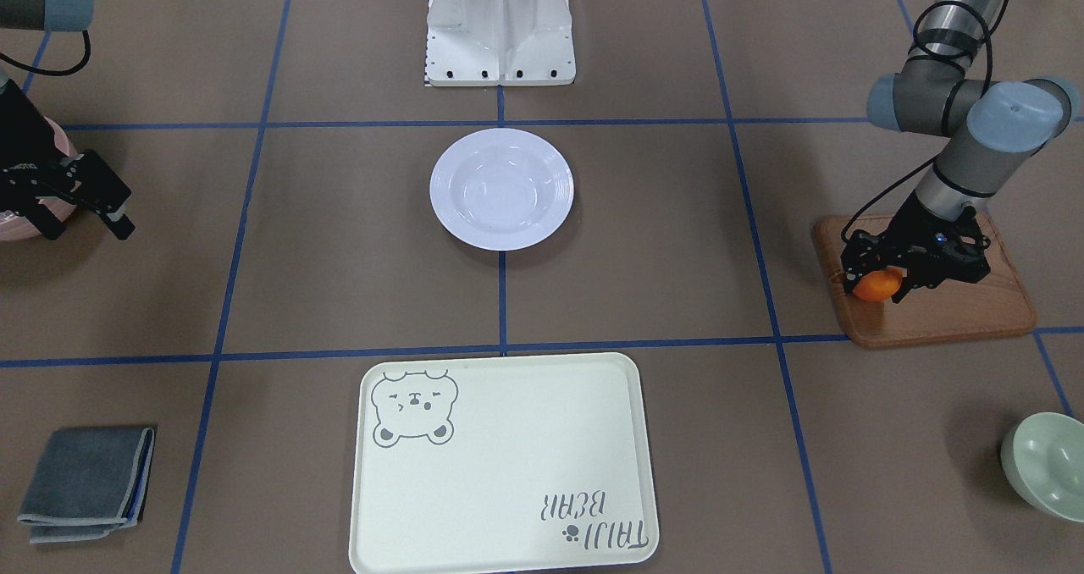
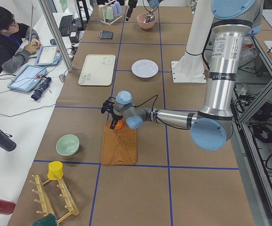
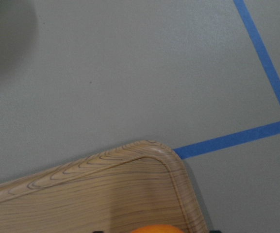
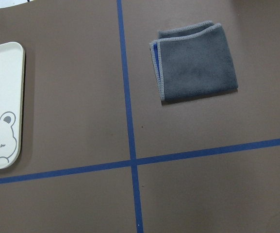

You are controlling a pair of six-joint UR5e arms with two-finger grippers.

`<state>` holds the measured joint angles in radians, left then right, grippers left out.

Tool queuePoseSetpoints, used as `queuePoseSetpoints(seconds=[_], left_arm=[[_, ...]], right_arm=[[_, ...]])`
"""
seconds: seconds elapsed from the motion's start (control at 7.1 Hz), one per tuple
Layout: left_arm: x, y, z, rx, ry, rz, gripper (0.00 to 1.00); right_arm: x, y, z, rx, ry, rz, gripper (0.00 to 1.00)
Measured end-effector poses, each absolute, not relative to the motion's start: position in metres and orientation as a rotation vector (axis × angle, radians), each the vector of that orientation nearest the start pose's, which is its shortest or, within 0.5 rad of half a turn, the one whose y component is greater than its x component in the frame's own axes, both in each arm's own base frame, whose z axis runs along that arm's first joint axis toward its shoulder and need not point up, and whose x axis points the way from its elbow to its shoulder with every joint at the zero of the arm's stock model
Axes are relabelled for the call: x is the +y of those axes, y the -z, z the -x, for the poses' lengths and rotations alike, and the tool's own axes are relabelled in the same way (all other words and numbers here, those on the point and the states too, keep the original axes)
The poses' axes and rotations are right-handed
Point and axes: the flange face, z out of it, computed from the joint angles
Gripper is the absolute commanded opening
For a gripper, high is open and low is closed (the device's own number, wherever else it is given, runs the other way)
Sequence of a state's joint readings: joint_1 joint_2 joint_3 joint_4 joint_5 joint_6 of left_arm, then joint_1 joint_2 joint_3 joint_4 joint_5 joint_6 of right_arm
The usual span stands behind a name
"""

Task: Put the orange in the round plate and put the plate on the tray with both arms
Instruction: 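Lower the left gripper onto the orange on the wooden tray and grasp it, then carry the orange onto the white plate with left gripper while right arm approaches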

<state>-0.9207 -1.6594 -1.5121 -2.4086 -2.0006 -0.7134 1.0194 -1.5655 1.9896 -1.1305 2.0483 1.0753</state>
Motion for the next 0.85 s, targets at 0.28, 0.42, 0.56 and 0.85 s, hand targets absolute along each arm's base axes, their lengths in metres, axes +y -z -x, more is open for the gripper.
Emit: queuePoseSetpoints(seconds=[0.28, 0.42, 0.56, 0.85], left_arm=[[-0.501, -0.501, -0.268, 0.924, -0.131, -0.401, 0.0], [-0.505, -0.458, -0.272, 0.947, -0.077, -0.374, 0.0], [-0.51, -0.405, -0.285, 0.961, -0.017, -0.343, 0.0], [-0.502, -0.303, -0.348, 0.94, 0.077, -0.287, 0.0]], right_arm=[[-0.466, -0.406, 0.184, -0.928, -0.276, -0.26, 1.0], [-0.465, -0.404, 0.186, -0.933, -0.275, -0.259, 1.0], [-0.464, -0.4, 0.192, -0.949, -0.287, -0.254, 0.99], [-0.457, -0.387, 0.211, -1.016, -0.37, -0.247, 0.97]])
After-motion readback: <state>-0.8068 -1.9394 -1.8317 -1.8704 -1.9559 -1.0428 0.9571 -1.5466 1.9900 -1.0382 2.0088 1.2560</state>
